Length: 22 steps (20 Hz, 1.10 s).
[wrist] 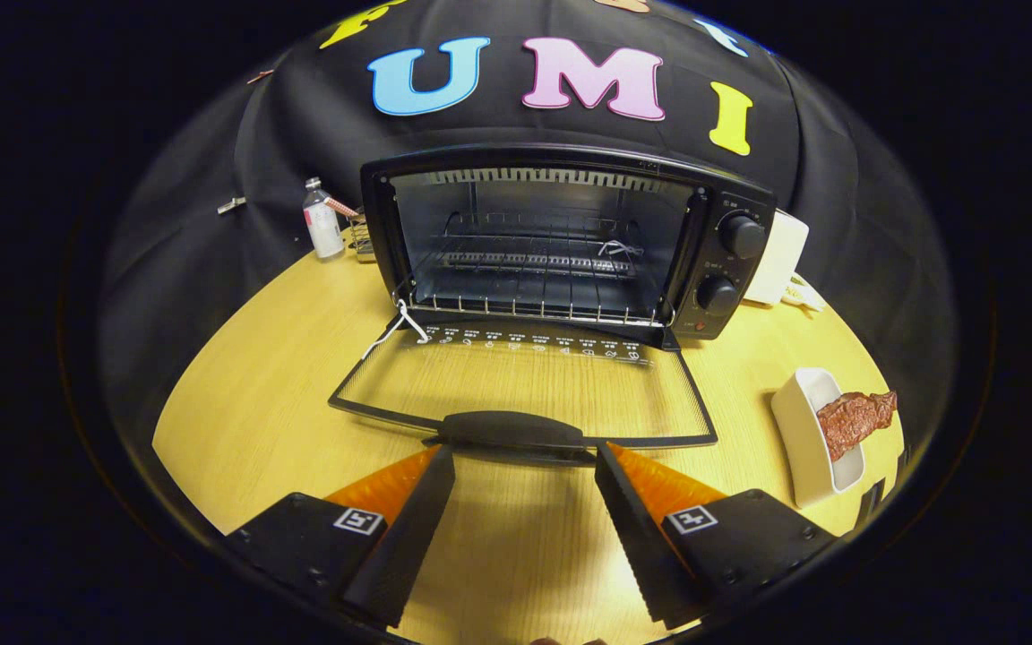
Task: Open the toaster oven, put the food inside, and close the toaster oven door.
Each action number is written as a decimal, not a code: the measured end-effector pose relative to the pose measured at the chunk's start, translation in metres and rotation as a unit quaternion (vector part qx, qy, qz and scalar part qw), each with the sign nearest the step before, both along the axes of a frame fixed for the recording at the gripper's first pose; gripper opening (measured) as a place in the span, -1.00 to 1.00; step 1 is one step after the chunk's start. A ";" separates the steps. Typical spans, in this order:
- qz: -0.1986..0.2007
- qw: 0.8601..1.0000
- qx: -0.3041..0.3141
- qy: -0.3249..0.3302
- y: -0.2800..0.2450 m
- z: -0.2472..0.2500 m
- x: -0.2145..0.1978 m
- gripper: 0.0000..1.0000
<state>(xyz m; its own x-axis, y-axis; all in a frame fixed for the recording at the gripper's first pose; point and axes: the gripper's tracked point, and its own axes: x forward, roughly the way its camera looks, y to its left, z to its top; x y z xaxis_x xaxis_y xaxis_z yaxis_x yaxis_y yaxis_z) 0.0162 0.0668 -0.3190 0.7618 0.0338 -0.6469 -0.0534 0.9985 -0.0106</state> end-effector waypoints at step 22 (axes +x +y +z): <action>-0.045 0.980 -0.037 -0.191 -0.200 0.229 0.018 0.96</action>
<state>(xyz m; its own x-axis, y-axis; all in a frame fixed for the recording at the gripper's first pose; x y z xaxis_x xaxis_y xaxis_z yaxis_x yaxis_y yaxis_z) 0.0342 -0.1331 -0.0903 0.9465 -0.0815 -0.3122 0.0574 0.9947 -0.0857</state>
